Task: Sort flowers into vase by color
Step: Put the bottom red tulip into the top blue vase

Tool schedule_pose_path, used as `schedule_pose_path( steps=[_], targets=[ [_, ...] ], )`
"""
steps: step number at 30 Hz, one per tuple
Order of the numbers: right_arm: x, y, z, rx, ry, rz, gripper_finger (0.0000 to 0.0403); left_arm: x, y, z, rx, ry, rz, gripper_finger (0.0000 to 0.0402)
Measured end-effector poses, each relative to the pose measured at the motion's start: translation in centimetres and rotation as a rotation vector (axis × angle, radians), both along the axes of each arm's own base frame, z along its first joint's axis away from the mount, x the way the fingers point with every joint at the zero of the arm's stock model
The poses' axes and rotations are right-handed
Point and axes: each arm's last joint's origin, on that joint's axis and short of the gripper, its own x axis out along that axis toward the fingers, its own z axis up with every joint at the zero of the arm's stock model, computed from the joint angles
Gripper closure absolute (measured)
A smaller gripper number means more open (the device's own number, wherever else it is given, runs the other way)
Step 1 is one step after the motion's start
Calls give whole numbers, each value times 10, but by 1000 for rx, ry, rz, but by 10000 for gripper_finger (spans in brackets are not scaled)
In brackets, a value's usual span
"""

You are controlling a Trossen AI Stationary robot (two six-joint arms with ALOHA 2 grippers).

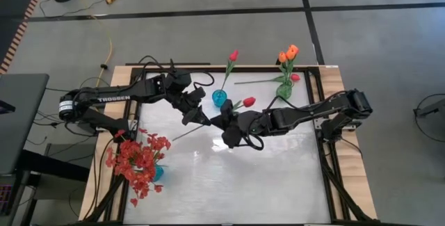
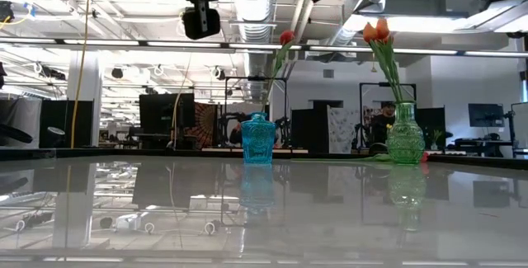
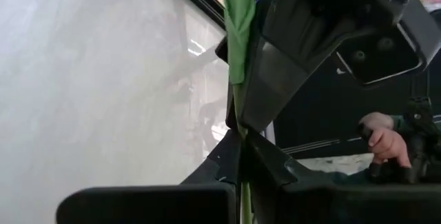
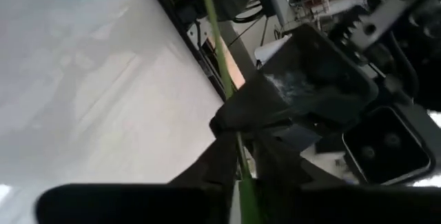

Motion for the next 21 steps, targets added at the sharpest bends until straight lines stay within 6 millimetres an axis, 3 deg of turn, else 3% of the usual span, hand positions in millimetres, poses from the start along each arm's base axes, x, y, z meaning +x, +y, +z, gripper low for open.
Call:
schedule_pose_path(
  steps=[12,17,21],
  targets=[
    [-11,2,11,460,-124,-146,188,0,14,3,122,-64,88,401],
    [-30,4,20,656,-97,-209,164,1,28,12,205,-161,182,401],
    [-47,6,26,703,-58,-269,166,-1,42,18,286,-229,254,401]
  ],
)
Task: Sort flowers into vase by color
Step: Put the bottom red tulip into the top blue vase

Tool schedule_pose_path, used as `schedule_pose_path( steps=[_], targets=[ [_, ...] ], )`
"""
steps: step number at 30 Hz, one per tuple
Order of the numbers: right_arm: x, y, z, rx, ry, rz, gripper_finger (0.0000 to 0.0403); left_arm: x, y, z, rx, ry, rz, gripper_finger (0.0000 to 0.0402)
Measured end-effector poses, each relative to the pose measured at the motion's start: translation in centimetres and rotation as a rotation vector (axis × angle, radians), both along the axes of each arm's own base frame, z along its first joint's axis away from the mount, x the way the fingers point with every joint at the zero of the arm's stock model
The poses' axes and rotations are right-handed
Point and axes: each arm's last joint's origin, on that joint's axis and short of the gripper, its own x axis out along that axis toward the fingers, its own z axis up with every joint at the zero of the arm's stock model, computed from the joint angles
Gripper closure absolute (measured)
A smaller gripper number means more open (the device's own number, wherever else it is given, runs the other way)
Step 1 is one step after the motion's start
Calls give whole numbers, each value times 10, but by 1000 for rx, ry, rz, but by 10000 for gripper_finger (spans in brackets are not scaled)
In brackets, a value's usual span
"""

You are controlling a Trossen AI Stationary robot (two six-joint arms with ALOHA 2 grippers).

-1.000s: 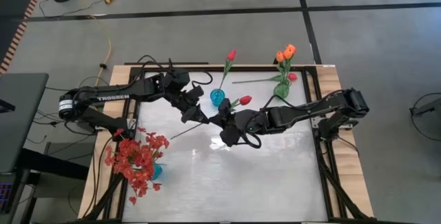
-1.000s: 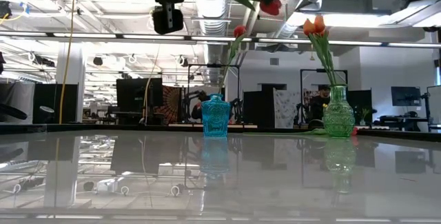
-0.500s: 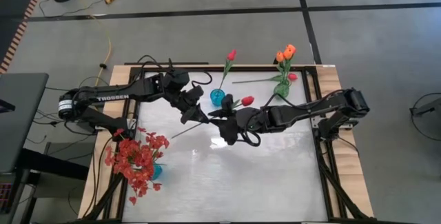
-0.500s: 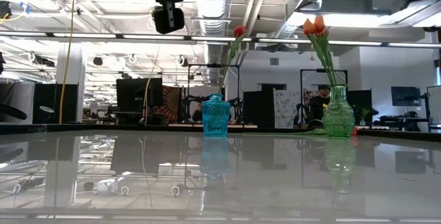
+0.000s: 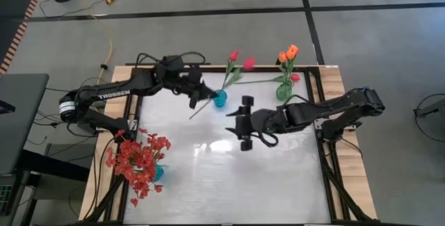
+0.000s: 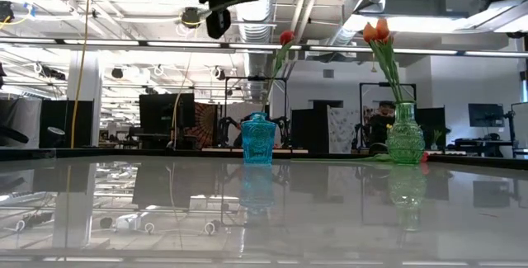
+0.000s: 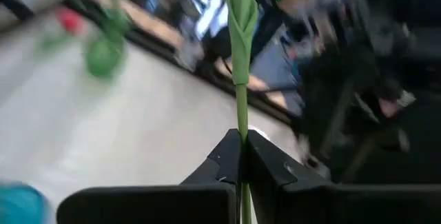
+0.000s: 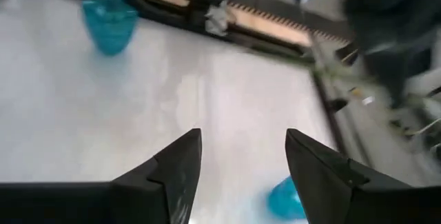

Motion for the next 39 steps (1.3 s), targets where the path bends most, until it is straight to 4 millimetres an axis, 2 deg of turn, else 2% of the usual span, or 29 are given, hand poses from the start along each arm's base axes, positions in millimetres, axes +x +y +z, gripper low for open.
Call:
schedule_pose_path(
  steps=[9,13,18,22,26,31,34,39],
  targets=[
    [-42,9,3,254,135,-135,186,0,15,26,251,-262,98,401],
    [-57,16,4,330,175,-176,193,-3,16,24,329,-438,182,401],
    [-68,28,4,345,180,-201,204,-17,16,1,397,-647,304,401],
    [-72,37,5,321,162,-193,215,-24,16,-20,506,-638,414,401],
    [-73,40,5,299,157,-190,227,-14,21,-35,536,-654,429,401],
    [-71,37,5,277,162,-188,237,6,35,-70,471,-721,442,401],
    [-71,36,5,278,163,-190,240,10,43,-87,436,-792,457,401],
    [-73,40,4,278,168,-172,241,14,53,-106,413,-724,467,401]
  ],
)
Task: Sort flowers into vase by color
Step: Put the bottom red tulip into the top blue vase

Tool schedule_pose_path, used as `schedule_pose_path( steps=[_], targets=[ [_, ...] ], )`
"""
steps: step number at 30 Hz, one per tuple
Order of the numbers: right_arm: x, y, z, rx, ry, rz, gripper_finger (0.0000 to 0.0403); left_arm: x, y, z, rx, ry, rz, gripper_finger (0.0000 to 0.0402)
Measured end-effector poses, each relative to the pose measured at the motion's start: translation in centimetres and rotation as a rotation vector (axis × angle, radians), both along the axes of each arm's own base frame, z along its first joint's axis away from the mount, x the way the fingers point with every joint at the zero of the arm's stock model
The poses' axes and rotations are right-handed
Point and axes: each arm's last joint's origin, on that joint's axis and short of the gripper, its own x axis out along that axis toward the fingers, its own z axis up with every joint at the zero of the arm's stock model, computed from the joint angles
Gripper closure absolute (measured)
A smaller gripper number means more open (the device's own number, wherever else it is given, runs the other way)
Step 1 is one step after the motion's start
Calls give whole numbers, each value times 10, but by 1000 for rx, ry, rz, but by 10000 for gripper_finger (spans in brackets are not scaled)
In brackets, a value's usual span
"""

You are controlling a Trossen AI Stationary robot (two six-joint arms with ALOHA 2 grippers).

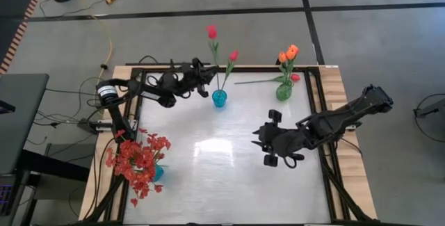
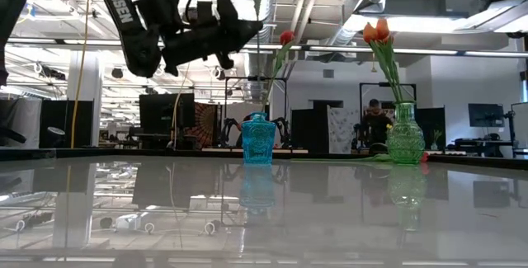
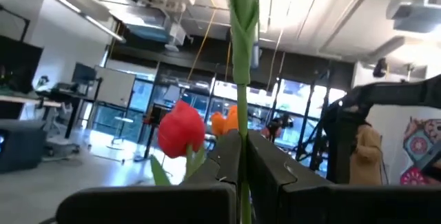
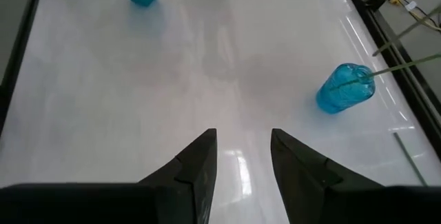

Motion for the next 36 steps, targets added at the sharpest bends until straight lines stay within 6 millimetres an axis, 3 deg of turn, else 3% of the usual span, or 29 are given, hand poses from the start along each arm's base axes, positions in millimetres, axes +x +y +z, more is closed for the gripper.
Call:
schedule_pose_path(
  steps=[8,21,36],
  targets=[
    [-1,2,0,2,3,11,241,-1,4,-2,43,37,20,401],
    [-1,2,0,4,0,7,241,-13,6,-23,12,135,41,401],
    [-1,2,0,9,-4,2,241,-12,3,-22,1,124,16,401]
  ],
)
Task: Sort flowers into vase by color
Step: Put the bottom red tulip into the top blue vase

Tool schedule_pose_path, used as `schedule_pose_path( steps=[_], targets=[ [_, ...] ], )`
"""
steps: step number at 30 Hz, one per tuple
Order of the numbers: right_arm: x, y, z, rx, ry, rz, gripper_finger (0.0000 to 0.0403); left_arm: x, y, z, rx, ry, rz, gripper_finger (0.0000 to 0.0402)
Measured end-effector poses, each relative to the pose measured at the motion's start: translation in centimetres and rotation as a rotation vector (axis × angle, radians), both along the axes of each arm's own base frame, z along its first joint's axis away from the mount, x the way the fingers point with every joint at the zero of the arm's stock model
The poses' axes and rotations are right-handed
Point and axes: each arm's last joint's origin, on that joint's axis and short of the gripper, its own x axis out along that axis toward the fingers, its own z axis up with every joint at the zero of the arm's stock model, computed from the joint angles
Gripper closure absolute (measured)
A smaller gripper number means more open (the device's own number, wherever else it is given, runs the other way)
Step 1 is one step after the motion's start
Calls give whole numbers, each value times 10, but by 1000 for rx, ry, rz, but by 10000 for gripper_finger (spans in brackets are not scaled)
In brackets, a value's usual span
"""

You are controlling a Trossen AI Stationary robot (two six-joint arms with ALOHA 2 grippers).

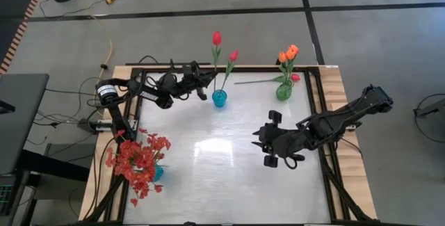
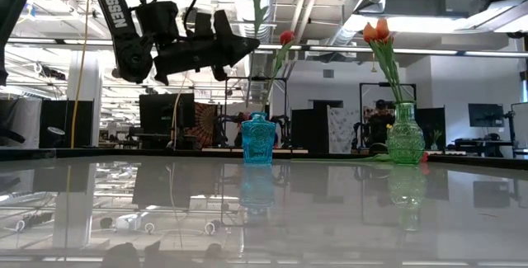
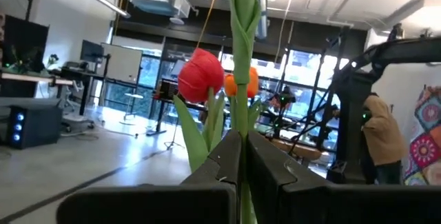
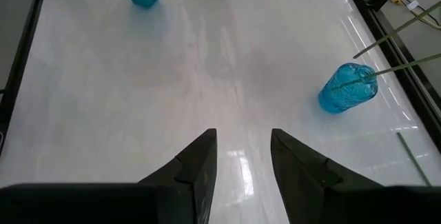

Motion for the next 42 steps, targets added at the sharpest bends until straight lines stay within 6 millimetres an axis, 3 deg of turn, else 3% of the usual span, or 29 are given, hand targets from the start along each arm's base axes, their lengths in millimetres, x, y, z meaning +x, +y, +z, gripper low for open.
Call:
schedule_pose_path(
  steps=[6,11,16,25,37,42],
  targets=[
    [0,0,0,0,0,-1,241,6,-8,1,29,7,42,401],
    [0,0,0,10,-3,-8,241,19,0,5,59,16,71,401],
    [-1,1,0,14,-3,-5,241,33,7,-7,22,27,34,401],
    [-5,11,0,14,-2,33,241,27,12,-12,26,0,43,401],
    [-5,10,0,16,-3,28,241,29,13,-20,56,101,-18,401],
    [-5,10,0,18,-4,26,241,31,13,-28,-8,168,-47,401]
  ],
)
